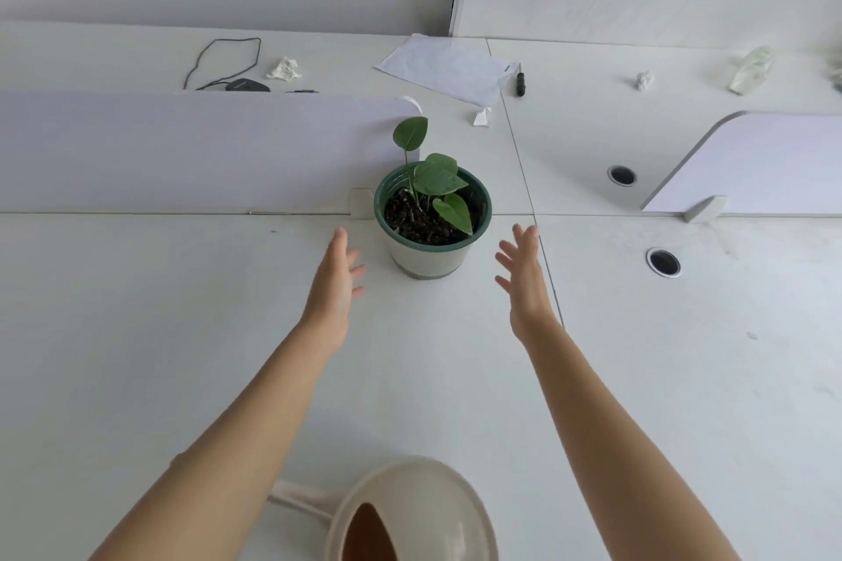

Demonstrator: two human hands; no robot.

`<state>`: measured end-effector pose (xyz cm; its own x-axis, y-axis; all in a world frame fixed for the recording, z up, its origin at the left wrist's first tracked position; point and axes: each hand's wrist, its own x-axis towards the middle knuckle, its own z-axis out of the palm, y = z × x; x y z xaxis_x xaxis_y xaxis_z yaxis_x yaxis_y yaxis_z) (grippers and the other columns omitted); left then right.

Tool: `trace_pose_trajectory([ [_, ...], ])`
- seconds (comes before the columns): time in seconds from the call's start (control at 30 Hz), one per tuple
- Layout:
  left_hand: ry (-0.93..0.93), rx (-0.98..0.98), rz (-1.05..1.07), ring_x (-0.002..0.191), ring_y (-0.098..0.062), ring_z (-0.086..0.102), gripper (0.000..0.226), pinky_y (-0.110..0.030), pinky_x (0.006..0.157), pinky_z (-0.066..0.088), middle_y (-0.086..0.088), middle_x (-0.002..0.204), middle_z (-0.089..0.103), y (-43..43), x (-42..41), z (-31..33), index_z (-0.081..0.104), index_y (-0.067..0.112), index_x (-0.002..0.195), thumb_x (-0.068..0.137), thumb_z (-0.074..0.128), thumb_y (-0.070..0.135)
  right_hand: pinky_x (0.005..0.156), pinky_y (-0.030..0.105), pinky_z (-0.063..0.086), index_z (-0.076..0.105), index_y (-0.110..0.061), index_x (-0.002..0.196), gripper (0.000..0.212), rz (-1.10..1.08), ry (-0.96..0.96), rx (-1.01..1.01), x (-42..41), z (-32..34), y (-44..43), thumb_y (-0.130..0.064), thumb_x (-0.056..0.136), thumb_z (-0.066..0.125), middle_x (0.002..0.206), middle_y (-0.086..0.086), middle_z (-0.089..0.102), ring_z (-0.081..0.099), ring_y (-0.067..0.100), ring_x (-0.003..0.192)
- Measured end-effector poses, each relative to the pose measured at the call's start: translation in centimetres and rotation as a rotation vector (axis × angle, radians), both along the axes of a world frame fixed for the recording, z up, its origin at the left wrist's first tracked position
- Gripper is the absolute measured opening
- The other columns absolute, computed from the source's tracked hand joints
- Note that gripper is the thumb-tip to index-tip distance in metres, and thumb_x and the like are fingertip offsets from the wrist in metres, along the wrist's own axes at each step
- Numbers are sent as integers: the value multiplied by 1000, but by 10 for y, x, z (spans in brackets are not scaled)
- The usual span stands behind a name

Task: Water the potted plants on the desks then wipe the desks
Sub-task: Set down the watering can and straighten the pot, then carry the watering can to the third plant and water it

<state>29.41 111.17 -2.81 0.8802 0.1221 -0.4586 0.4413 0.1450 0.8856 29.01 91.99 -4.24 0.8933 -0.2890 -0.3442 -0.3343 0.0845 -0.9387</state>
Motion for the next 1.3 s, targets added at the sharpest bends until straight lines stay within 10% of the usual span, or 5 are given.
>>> trace_pose_trajectory([
  [0.27, -150, -136, 129, 71, -7, 69, 40, -29, 77, 42, 6, 74, 74, 75, -141, 42, 59, 17, 89, 96, 24, 35, 102, 36, 36, 60, -21, 102, 56, 27, 38, -138, -158, 11, -5, -47, 96, 11, 125, 3, 55, 47, 17, 120],
  [0.47, -71, -91, 181, 63, -9, 67, 37, -28, 71, 40, 8, 62, 72, 99, -203, 7, 59, 15, 83, 96, 28, 32, 93, 36, 42, 63, -18, 80, 47, 113, 167, -290, -221, 8, -5, -44, 96, 27, 96, -1, 65, 59, 22, 103],
  [0.87, 49, 0, 139, 101, -25, 51, 19, -37, 81, 41, -8, 114, 49, 89, -216, -40, 44, 15, 107, 94, 42, 29, 67, 19, 39, 55, -14, 99, 26, 195, 144, -425, -281, -4, 42, -37, 91, 48, 86, -2, 56, 51, 14, 81],
  [1.3, -26, -231, 38, 107, -21, 52, 14, -35, 81, 40, -4, 108, 55, 90, -220, -47, 50, 26, 89, 96, 38, 27, 64, 21, 35, 57, -5, 98, 35, 191, 96, -457, -281, -8, 47, -39, 91, 48, 74, -5, 46, 44, 12, 73],
])
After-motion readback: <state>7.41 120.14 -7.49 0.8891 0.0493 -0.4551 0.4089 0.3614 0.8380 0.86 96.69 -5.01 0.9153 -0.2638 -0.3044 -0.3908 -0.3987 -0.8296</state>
